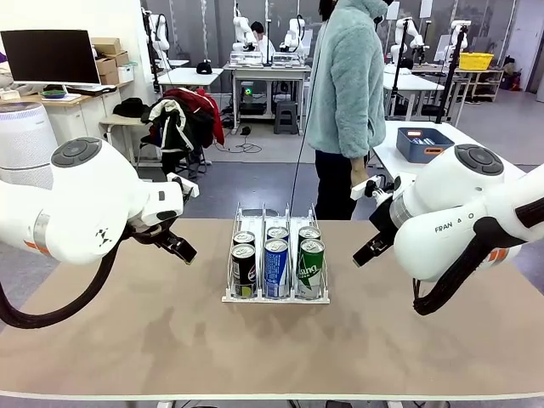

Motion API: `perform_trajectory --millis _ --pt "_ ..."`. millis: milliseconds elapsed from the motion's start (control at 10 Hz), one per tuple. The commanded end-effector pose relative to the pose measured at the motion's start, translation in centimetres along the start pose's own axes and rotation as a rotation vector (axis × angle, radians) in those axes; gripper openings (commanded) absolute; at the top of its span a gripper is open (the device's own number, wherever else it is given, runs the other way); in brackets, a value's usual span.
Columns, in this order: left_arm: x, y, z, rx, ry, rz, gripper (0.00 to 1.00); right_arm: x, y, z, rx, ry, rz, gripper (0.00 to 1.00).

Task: Fill the beverage cans into the dispenser.
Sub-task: Pick up the Pepsi coke handed by the human.

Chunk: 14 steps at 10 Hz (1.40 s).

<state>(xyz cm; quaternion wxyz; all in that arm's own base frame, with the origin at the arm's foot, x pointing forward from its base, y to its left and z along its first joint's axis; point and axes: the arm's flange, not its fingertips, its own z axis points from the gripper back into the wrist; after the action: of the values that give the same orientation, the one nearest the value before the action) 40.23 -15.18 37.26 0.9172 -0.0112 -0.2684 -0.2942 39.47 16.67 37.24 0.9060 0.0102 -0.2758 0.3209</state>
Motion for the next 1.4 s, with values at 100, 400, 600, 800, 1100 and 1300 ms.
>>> perform_trajectory --millis 100,400,600,800,1100,1300 --pt "-0.01 0.02 0.0 0.0 0.0 0.001 1.0 0.0 -0.01 0.0 0.0 0.0 -0.001 1.0" --pt "-0.01 0.02 0.0 0.0 0.0 0.001 1.0 0.0 -0.01 0.0 0.0 0.0 -0.001 1.0" --pt "-0.01 0.02 0.0 0.0 0.0 0.001 1.0 0.0 -0.01 0.0 0.0 0.0 -0.001 1.0" --pt "-0.01 0.02 0.0 0.0 0.0 0.001 1.0 0.0 -0.01 0.0 0.0 0.0 -0.001 1.0" --pt "-0.01 0.02 0.0 0.0 0.0 0.001 1.0 0.0 -0.01 0.0 0.0 0.0 -0.001 1.0" --pt "-0.01 0.02 0.0 0.0 0.0 0.001 1.0 0.0 -0.01 0.0 0.0 0.0 -0.001 1.0"
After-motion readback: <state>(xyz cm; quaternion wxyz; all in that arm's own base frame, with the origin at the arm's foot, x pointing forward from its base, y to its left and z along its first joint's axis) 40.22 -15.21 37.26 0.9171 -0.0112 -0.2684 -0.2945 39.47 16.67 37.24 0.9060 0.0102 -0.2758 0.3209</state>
